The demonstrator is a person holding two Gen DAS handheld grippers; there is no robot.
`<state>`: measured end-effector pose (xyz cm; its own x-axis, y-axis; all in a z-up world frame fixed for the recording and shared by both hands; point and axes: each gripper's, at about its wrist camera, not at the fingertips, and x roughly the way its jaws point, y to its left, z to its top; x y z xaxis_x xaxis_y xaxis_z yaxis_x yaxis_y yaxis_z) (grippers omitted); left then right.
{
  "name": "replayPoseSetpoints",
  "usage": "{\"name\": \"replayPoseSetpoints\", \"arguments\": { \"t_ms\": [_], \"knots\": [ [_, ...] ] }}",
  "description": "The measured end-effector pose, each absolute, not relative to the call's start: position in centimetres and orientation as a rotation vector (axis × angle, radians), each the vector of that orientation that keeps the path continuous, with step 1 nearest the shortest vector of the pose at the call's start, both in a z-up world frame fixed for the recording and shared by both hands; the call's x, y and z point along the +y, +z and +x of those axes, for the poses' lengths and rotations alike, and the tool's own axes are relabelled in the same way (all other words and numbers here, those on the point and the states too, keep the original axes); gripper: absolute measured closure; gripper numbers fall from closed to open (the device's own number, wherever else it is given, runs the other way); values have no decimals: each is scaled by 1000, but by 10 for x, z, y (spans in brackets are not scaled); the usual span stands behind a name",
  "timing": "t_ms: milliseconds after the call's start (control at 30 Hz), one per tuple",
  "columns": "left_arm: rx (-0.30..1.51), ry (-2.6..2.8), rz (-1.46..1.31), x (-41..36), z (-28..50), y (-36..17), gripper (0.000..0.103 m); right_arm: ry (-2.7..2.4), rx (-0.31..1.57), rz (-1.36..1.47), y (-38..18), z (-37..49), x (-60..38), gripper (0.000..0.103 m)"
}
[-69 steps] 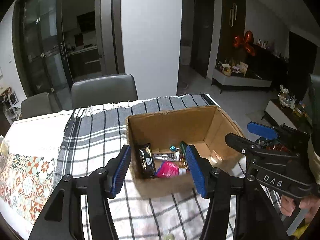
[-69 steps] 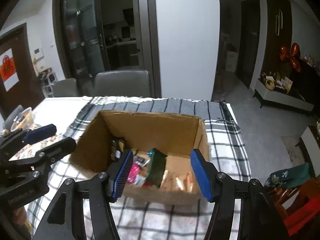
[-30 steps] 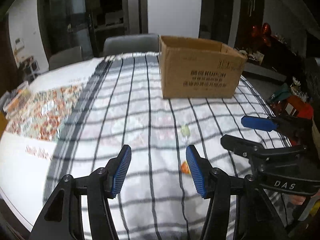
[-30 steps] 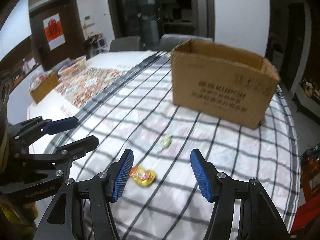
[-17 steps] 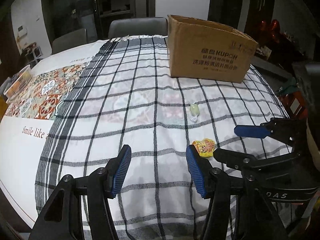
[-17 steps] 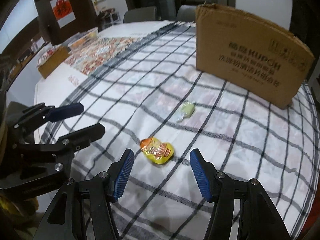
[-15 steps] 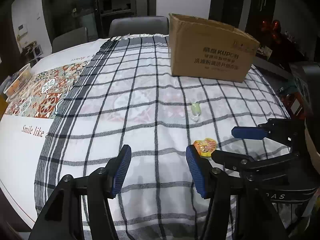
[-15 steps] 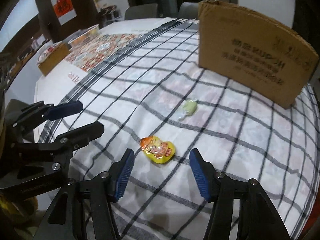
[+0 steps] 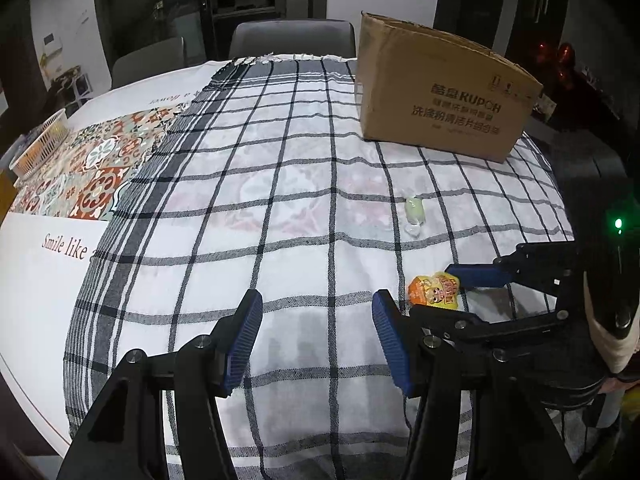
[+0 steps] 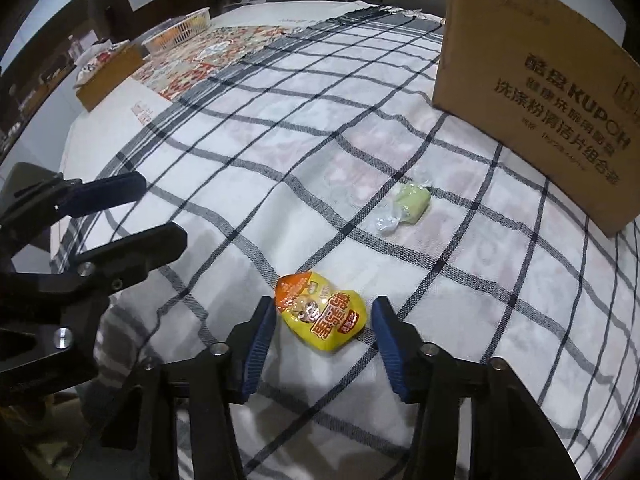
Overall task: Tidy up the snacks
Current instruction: 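Grasp the yellow jelly pouch with the right tool while the left tool grasps the green candy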
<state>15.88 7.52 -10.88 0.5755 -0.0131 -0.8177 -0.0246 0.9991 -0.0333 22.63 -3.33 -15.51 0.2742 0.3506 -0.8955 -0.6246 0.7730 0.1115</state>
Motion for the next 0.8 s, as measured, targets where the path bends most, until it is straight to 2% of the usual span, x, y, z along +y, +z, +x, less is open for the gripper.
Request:
{"name": "replayPoseSetpoints", "arguments": {
  "t_ms": [433,800],
  "knots": [
    [966,-38,-17,67,168,-113,47,587,1028,-204,-141,224,-52,58],
    [928,-220,26,41,201,-101,48,375,946,8,-115,235,-100,58]
  ]
}}
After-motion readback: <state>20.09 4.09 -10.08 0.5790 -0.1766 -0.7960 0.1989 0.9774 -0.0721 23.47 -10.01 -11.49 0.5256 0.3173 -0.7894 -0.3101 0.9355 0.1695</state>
